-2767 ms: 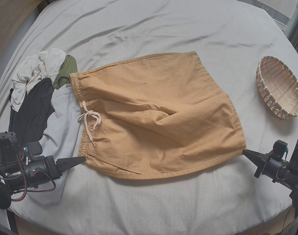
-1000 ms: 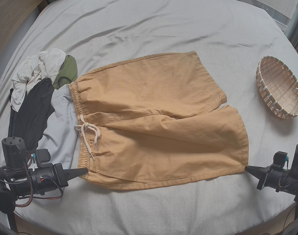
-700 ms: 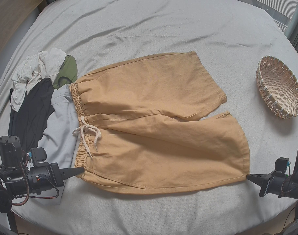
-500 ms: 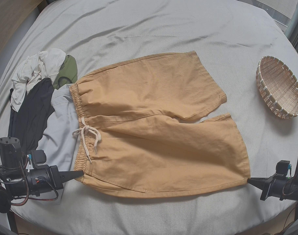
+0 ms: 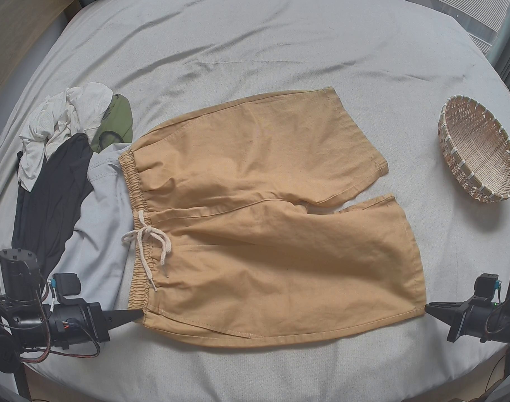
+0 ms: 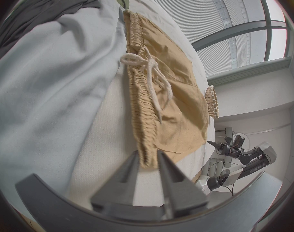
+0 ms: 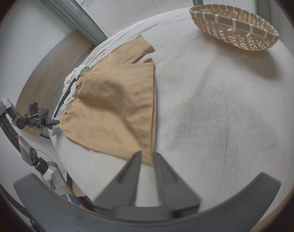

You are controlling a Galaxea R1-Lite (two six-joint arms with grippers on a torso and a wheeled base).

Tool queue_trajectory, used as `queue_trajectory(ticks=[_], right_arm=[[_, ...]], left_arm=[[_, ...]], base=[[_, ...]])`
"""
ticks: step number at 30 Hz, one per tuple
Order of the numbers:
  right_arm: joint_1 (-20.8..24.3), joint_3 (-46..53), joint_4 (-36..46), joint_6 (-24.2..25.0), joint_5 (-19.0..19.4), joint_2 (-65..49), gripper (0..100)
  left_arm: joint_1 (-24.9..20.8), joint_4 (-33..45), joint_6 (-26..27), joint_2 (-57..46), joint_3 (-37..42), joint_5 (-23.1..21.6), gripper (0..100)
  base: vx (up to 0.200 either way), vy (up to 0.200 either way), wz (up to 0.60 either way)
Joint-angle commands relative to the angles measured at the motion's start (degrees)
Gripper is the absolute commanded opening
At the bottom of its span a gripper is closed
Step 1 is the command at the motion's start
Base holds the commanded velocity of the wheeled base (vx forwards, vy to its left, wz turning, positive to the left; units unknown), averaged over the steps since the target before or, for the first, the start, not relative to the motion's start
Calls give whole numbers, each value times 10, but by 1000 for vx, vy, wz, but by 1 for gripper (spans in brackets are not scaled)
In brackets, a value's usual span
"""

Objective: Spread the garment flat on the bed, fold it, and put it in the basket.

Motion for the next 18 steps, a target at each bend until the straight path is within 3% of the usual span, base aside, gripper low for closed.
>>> queue_trajectory(ticks=[1,8,11,13,18], right_arm=[[-1,-15,-6,4,1,-1,100],[-41,-167,-2,26,4,5,100],[-39,-191,-1,39,4,15,100],[-23,-249,-7,74,8,65,100],[-14,-283,-9,83,8,123,100]], left_arm=[[-1,-8,5,-1,7,-1,100],[12,-41,-1,-21,-5,3,100],[15,-48,-2,-22,-6,4,100],[15,-71,-2,-22,-4,5,100],[16,-75,-1,-23,5,3,100]], base=[[0,0,0],[0,0,0],[0,0,0],[0,0,0],[0,0,0]])
